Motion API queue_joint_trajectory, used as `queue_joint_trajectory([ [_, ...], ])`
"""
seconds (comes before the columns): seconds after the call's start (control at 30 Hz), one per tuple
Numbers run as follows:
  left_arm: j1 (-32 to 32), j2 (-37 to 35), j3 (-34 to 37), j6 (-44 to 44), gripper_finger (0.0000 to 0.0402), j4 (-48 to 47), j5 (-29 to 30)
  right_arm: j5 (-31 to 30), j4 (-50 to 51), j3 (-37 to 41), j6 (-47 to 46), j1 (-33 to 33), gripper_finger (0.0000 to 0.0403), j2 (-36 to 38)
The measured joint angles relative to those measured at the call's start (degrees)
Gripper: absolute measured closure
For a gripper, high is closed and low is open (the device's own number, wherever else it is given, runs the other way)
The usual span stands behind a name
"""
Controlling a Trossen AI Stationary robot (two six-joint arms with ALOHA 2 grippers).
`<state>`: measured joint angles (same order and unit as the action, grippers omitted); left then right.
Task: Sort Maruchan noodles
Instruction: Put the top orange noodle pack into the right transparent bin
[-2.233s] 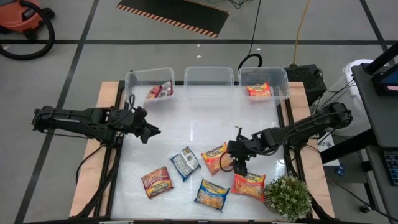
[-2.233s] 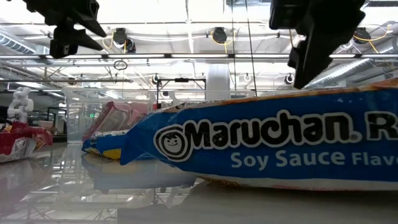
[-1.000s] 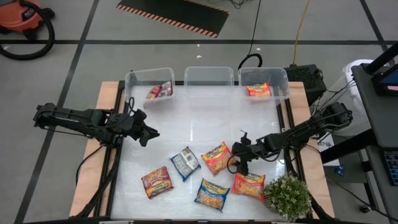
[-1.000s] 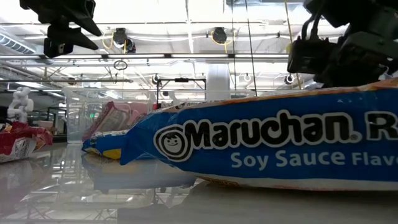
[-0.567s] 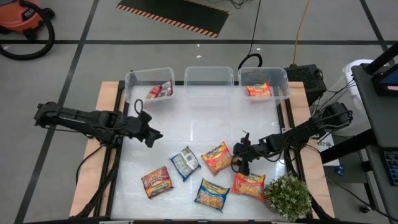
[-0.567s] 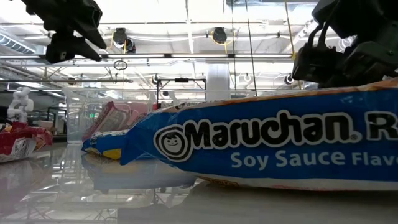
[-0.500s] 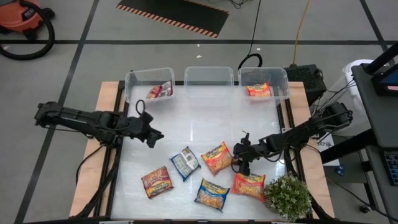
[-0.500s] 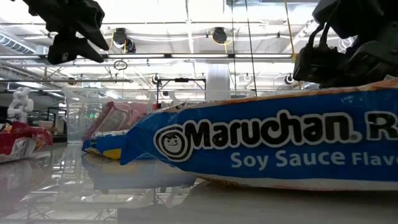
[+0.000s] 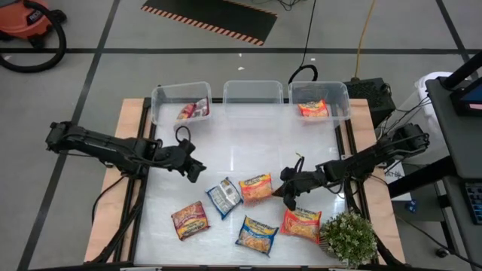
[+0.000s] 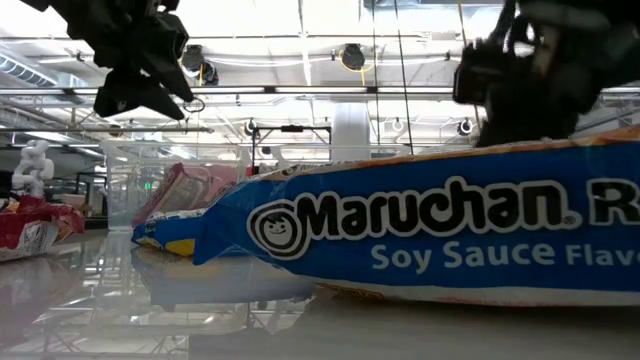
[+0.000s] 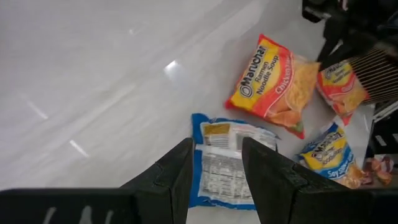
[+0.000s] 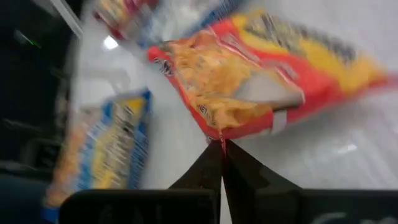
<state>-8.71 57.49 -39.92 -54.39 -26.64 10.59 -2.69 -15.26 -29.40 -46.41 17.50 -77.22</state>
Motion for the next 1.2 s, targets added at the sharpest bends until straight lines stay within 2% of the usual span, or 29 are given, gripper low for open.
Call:
queue_joint_trajectory([
  [0.23,0.0,1.5,0.0,0.2,0.0259,0.2,0.0,0.0,0.3,-0.5,-5.0,-3.8,0.0402,8.8],
  [0.33,0.0,1.5,0.0,0.3,0.0259,0.3,0.0,0.0,5.2,-3.4,-4.6,-6.0,0.0402,12.8],
  [0.5,0.0,1.5,0.0,0.7,0.0259,0.2,0.0,0.0,15.6,-11.0,1.0,-10.6,0.0403,16.8],
  [1.03,0.0,1.5,0.0,0.2,0.0259,0.2,1.5,0.2,41.8,-33.9,15.2,-29.6,0.0403,18.3],
  [1.2,0.0,1.5,0.0,-0.7,0.0259,0.1,2.6,4.0,47.5,-38.7,24.0,-38.2,0.0403,18.4],
])
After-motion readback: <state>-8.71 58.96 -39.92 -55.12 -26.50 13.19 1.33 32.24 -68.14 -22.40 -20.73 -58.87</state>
